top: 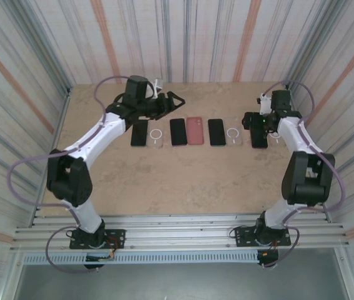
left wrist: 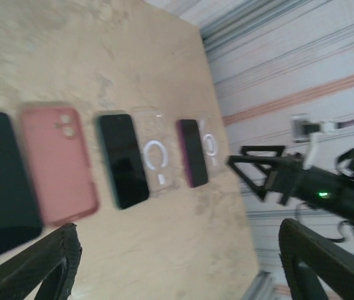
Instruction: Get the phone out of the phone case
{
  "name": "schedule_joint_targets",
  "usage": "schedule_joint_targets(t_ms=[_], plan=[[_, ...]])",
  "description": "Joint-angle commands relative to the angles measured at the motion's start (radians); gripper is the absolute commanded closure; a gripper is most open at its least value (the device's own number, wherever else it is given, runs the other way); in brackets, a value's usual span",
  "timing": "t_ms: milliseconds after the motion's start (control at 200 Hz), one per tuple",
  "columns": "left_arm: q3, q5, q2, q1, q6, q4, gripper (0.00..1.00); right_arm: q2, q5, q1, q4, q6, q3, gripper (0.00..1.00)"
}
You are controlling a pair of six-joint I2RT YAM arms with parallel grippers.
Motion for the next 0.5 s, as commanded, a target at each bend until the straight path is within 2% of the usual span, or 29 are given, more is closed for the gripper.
schedule_joint_targets(t_ms=[0,55,145,215,301,496], plan=[[-0.08,-0.154,-0.1,0.023,0.338,-0.169,0.09,-0.078,-0.147,-0.015,0.141,0.098,-0.092,0.01],[-0.159,-0.16,-0.145,0.069,0.361,-0.148,0.02,-0.121,-0.12,-0.017,0.201,0.127,-0.149,0.01],[-0.309,-0.184,-0.227,0.131,0.426,-0.088,0.01,-0.202,-0.01,-0.016,0.326,0.171,-0.268,0.01],[-0.392,-0.259,-0.273,0.157,0.514,-0.08,0.01,-0.262,0.033,-0.028,0.407,0.175,-0.366,0.01],[-0.5,-0.324,-0.32,0.198,0.586,-0.037,0.01,-0.316,0.01,-0.052,0.489,0.164,-0.474,0.01],[-0.788,-0.35,-0.414,0.318,0.652,0.221,0.01,-0.394,-0.005,-0.05,0.831,0.109,-0.761,0.01]])
